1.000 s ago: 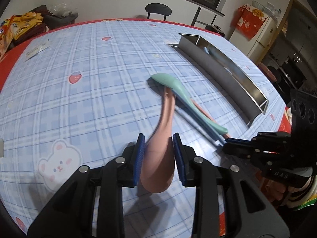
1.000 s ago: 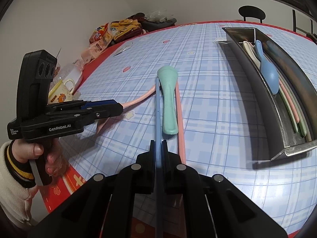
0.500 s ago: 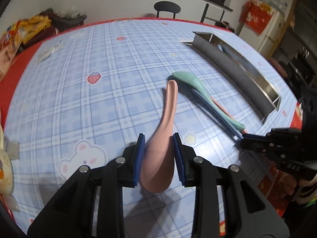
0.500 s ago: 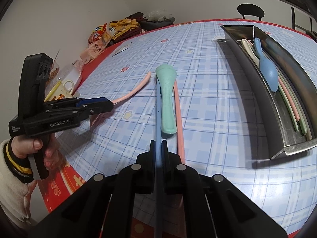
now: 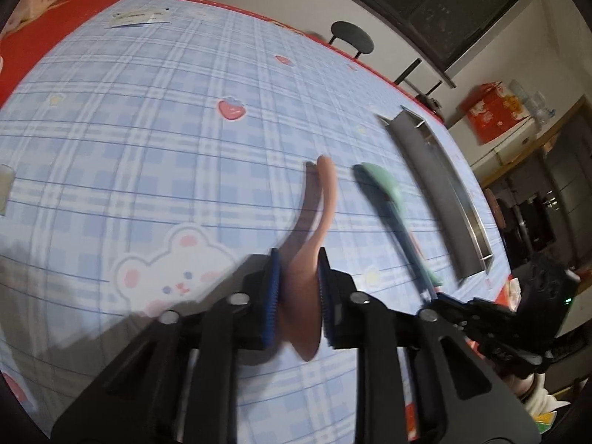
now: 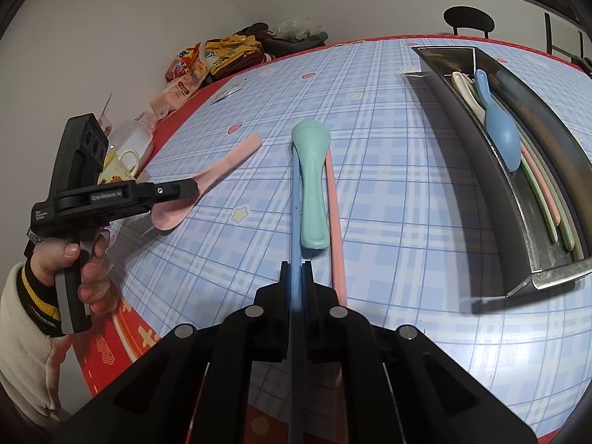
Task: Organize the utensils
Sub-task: 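Lift the pink spoon with the left tool while the right tool holds the blue chopstick, then carry the pink spoon and blue chopstick into the steel tray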
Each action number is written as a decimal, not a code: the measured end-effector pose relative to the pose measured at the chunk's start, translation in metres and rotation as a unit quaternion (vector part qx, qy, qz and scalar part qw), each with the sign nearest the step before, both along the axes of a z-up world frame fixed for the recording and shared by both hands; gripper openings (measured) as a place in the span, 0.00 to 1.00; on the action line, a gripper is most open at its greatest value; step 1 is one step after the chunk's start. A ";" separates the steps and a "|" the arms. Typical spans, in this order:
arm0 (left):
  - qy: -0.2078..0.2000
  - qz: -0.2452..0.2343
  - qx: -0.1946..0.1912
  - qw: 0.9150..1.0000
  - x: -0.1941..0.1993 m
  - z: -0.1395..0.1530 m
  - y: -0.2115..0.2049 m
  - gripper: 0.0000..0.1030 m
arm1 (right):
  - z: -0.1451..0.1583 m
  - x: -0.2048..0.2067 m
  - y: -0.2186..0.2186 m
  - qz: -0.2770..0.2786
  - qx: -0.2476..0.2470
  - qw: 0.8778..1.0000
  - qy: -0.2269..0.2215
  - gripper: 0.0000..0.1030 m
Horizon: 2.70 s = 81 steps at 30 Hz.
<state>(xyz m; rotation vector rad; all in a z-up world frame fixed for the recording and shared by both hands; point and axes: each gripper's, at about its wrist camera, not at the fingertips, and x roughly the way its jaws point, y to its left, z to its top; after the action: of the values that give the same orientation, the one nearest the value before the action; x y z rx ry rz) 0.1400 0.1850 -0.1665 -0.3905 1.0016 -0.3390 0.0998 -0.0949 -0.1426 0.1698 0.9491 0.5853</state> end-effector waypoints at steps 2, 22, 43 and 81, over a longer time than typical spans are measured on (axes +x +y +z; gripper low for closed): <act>-0.004 -0.003 0.018 1.000 -0.001 0.001 -0.003 0.17 | 0.000 0.000 0.000 0.000 0.000 1.000 0.000 0.06; -0.102 -0.011 0.199 0.975 -0.030 0.013 -0.041 0.14 | 0.000 0.001 0.007 0.010 -0.007 1.000 -0.003 0.06; -0.157 0.077 0.134 0.975 -0.055 0.032 -0.007 0.14 | 0.014 -0.008 -0.009 0.025 0.056 0.997 -0.047 0.06; -0.154 0.043 0.051 0.986 0.052 0.089 -0.225 0.14 | 0.048 0.103 -0.167 -0.091 0.140 0.983 -0.076 0.06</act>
<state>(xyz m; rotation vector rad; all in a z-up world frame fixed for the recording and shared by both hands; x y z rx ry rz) 0.1918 -0.0401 -0.0773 -0.2776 0.6939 -0.2597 0.2030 -0.2622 -0.0943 0.4517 0.6912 0.5525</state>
